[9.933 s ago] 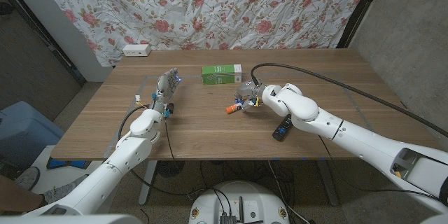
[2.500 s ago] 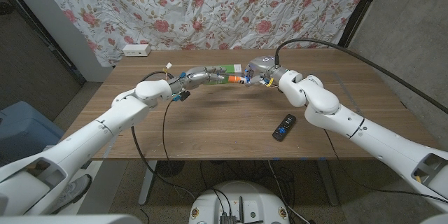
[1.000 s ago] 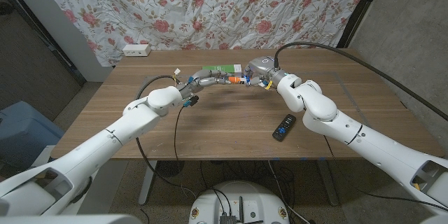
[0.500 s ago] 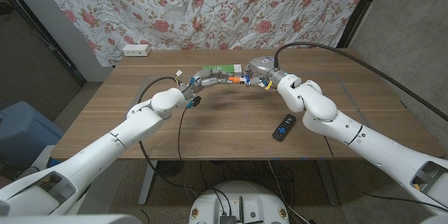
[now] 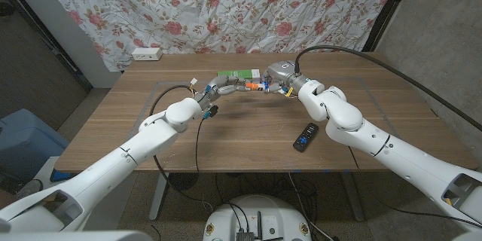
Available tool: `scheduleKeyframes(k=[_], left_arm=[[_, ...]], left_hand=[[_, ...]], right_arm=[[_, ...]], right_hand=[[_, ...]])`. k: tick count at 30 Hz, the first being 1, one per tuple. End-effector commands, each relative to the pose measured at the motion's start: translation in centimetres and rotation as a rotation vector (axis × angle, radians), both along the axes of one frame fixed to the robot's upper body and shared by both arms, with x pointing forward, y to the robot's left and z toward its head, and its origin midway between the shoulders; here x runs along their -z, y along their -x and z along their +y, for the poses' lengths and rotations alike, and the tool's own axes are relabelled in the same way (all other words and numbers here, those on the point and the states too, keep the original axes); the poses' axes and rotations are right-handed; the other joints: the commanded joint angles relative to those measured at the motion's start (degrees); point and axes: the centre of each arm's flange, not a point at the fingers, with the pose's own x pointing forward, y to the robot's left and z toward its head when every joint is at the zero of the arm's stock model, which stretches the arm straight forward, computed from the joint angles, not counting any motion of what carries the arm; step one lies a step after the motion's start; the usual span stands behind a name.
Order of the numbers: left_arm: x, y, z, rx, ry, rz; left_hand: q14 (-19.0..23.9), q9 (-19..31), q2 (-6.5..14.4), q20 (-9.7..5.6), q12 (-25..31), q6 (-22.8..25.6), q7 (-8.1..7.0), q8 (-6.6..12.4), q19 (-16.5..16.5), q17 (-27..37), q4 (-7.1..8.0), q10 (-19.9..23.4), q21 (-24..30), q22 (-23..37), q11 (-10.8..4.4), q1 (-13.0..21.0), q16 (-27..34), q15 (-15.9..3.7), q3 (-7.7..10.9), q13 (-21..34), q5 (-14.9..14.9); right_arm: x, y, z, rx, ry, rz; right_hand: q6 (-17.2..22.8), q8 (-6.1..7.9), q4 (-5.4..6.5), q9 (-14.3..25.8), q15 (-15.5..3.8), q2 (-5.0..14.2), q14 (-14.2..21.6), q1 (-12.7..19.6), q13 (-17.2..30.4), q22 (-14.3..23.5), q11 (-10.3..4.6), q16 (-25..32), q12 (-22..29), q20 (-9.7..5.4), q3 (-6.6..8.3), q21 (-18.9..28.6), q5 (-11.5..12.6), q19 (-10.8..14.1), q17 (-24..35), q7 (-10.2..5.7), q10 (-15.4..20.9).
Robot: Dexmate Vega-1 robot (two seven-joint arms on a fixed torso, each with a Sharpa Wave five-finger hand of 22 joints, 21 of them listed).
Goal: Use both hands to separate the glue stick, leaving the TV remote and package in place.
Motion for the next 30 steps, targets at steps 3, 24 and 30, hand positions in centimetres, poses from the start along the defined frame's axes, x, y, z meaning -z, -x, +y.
scheduleKeyframes(k=[3,24,30], left_arm=[[0.29,0.34,0.10,-0.043,0.051,-0.025],[0.08,0.17,-0.19,-0.034,0.056,-0.029],[0.20,0.12,-0.17,-0.047,0.051,-0.020]], left_hand=[[1.3,0.1,0.1,0.50,0.0,0.9,-0.30,-0.62,1.2,0.1,0.07,1.6,0.1,0.2,0.25,0.9,0.2,-3.44,-0.39,0.0,0.3],[3.3,0.2,1.1,0.25,-0.9,3.8,-0.18,-1.22,1.7,0.1,0.06,4.3,-0.2,0.2,-1.62,2.4,0.0,-3.40,-0.88,0.0,0.3],[3.7,0.2,1.4,0.18,-0.9,5.4,-0.09,-1.07,1.7,0.1,0.13,5.2,-0.2,0.2,-1.79,2.6,0.0,-3.33,-1.07,0.0,0.3]], right_arm=[[-0.11,-0.15,0.04,-0.001,0.010,0.003],[-0.14,-0.43,0.26,0.003,0.014,0.006],[-0.12,-0.48,0.27,0.001,0.012,0.007]], right_hand=[[3.8,0.15,0.16,0.2,-6.75,1.02,-0.1,1.0,0.1,0.1,0.24,0.4,0.5,-0.02,0.04,-0.1,0.3,-0.2,0.0,-3.13,0.2],[4.1,0.10,0.25,0.2,-6.62,1.08,-0.2,1.0,0.2,0.1,0.24,0.4,0.5,0.05,-0.18,-0.1,0.3,-0.3,-0.1,-3.14,0.1],[4.1,0.07,0.31,0.2,-6.57,1.16,-0.2,0.9,0.2,0.1,0.24,0.4,0.5,0.03,-0.24,-0.1,0.3,-0.3,-0.1,-3.14,0.1]])
